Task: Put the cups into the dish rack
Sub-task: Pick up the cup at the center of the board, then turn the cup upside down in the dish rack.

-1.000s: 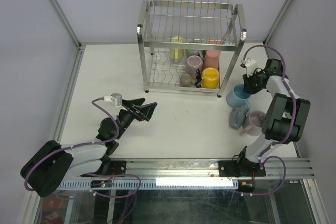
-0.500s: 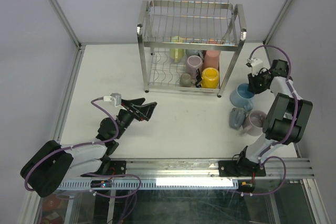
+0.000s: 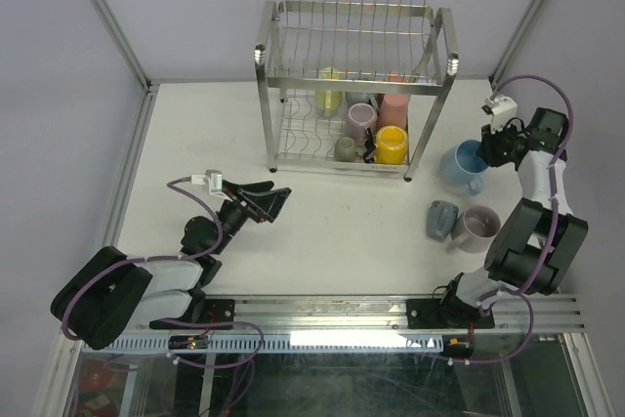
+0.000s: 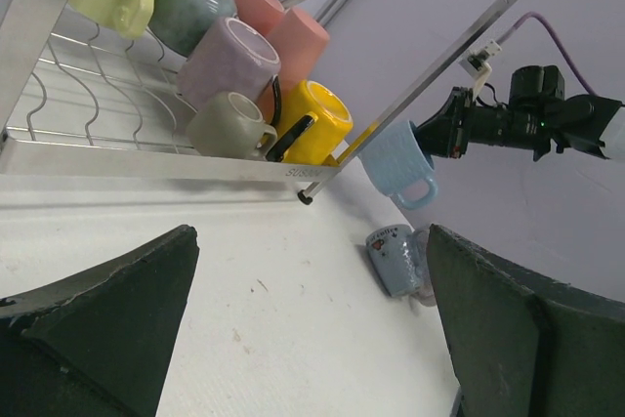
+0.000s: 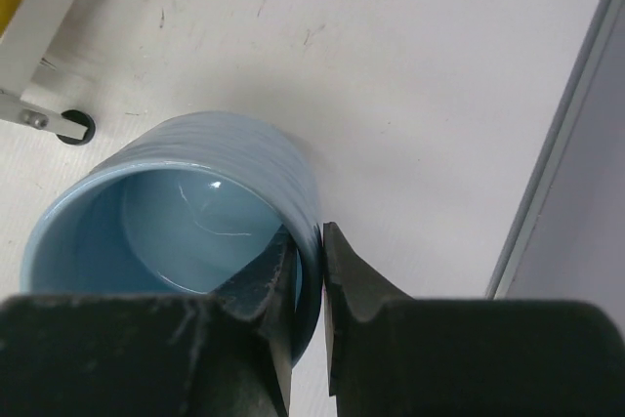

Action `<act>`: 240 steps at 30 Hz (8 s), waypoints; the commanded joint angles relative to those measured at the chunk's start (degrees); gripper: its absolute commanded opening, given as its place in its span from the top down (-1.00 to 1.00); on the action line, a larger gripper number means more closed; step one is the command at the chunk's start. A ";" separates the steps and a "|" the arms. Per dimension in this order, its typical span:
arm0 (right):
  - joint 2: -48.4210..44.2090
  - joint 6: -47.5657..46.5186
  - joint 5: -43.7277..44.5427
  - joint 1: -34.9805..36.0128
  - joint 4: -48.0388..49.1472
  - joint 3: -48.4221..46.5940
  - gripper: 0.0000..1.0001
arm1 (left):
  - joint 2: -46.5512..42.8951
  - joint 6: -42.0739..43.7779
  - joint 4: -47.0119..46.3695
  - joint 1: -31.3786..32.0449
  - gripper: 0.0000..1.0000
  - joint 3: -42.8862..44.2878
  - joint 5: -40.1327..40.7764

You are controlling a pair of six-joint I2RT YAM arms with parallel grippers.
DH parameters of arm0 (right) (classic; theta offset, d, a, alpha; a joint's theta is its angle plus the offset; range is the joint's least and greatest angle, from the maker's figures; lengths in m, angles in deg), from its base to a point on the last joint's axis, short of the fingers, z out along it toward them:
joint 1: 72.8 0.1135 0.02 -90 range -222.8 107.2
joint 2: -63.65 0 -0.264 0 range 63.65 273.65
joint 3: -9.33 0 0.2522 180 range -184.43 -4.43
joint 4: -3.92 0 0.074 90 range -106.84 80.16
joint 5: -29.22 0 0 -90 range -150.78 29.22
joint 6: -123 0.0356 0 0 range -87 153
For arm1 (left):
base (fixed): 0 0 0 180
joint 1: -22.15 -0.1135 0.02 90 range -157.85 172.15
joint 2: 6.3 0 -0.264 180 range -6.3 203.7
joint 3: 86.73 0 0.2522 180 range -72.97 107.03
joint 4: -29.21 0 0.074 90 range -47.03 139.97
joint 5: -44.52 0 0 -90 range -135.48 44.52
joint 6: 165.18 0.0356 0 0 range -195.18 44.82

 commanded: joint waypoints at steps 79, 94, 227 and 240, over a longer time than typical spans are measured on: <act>-19.81 109.62 -38.52 23.72 85.86 5.30 1.00 | 27.34 -1.15 -26.11 33.17 -0.85 42.48 9.27; -20.12 113.82 -31.81 24.14 101.34 12.77 1.00 | 35.14 -5.15 -26.17 35.09 -0.50 53.25 14.53; -29.47 13.00 -33.66 15.09 -11.18 8.01 -0.39 | 6.45 29.30 12.08 20.60 1.00 24.79 22.72; -28.23 12.34 -33.68 15.13 -11.73 8.02 -0.40 | 19.06 36.70 13.19 18.77 1.00 34.81 27.05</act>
